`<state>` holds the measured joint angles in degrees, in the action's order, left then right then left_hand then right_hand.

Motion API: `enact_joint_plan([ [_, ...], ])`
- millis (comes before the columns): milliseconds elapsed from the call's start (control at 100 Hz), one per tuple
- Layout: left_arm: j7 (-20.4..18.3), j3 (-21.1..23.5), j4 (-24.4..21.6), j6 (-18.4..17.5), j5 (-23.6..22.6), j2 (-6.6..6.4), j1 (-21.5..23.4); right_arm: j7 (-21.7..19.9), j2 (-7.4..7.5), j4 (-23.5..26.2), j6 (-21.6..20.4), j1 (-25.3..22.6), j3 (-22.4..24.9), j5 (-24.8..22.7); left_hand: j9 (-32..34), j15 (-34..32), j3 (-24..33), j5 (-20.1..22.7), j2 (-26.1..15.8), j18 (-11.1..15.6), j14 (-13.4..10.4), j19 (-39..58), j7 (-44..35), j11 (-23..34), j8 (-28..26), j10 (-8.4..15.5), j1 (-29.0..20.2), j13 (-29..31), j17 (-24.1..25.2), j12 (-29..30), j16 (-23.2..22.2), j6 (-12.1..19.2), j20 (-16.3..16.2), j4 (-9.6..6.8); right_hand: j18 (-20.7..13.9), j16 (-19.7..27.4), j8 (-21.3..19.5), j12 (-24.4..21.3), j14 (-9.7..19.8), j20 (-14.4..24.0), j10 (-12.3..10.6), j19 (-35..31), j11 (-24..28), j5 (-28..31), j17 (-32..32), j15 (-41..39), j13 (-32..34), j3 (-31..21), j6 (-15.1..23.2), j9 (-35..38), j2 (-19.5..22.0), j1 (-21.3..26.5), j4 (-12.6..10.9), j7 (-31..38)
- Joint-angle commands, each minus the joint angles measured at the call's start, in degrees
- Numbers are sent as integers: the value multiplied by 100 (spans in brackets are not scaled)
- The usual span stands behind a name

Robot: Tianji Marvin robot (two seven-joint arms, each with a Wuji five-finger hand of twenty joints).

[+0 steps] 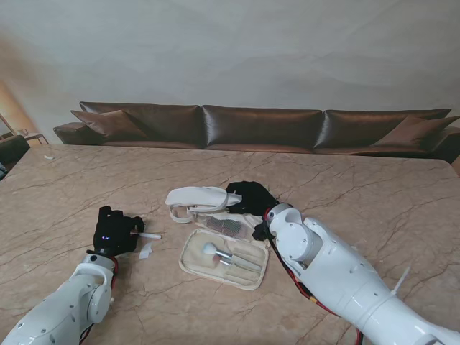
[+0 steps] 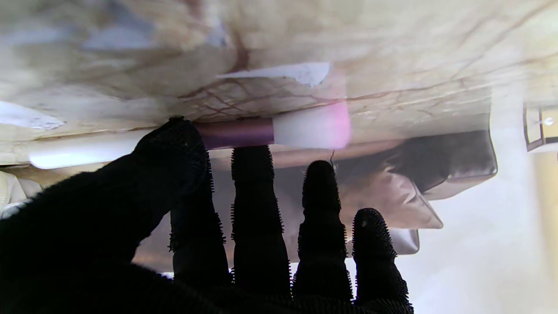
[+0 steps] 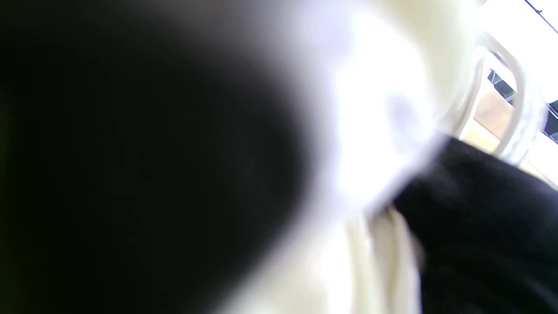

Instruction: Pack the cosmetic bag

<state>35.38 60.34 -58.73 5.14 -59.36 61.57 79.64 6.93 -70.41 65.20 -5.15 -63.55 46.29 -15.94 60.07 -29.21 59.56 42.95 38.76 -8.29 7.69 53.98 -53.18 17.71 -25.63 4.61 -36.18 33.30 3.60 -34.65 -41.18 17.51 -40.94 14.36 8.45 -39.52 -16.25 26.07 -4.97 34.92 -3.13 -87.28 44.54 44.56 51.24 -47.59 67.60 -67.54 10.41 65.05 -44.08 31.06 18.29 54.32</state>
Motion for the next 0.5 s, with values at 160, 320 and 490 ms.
enact_joint_plan([
  [160,127,-92,382,-135,-78,-37,161,-55,-62,0,15,-30,-88,15,956,-374,61,246,-103,181,-187,512,-588,-99,-1035,151,-333,607,-161,-1073,-423,295,185,32,-72,-67,22,-11,267,-16,-141,-321,135,179,266,-375,499,-317,765,223,332,449,-86,480],
  [320,178,-12,307,-219,-103,-33,187,-65,-63,8,49,-18,-90,21,883,-378,77,197,-114,238,-211,529,-573,3,-1291,130,-399,606,-147,-1415,-548,324,272,29,-80,-67,26,-14,271,-20,-143,-322,133,175,276,-383,511,-307,776,220,336,447,-84,475],
  [490,216,115,139,-271,-252,-60,271,-73,-66,-1,58,4,-102,17,888,-427,87,197,-109,262,-219,556,-540,38,-1369,134,-395,684,-185,-1529,-632,331,300,33,-87,-66,26,-18,280,-26,-142,-321,132,170,285,-388,518,-308,774,223,335,450,-86,475],
])
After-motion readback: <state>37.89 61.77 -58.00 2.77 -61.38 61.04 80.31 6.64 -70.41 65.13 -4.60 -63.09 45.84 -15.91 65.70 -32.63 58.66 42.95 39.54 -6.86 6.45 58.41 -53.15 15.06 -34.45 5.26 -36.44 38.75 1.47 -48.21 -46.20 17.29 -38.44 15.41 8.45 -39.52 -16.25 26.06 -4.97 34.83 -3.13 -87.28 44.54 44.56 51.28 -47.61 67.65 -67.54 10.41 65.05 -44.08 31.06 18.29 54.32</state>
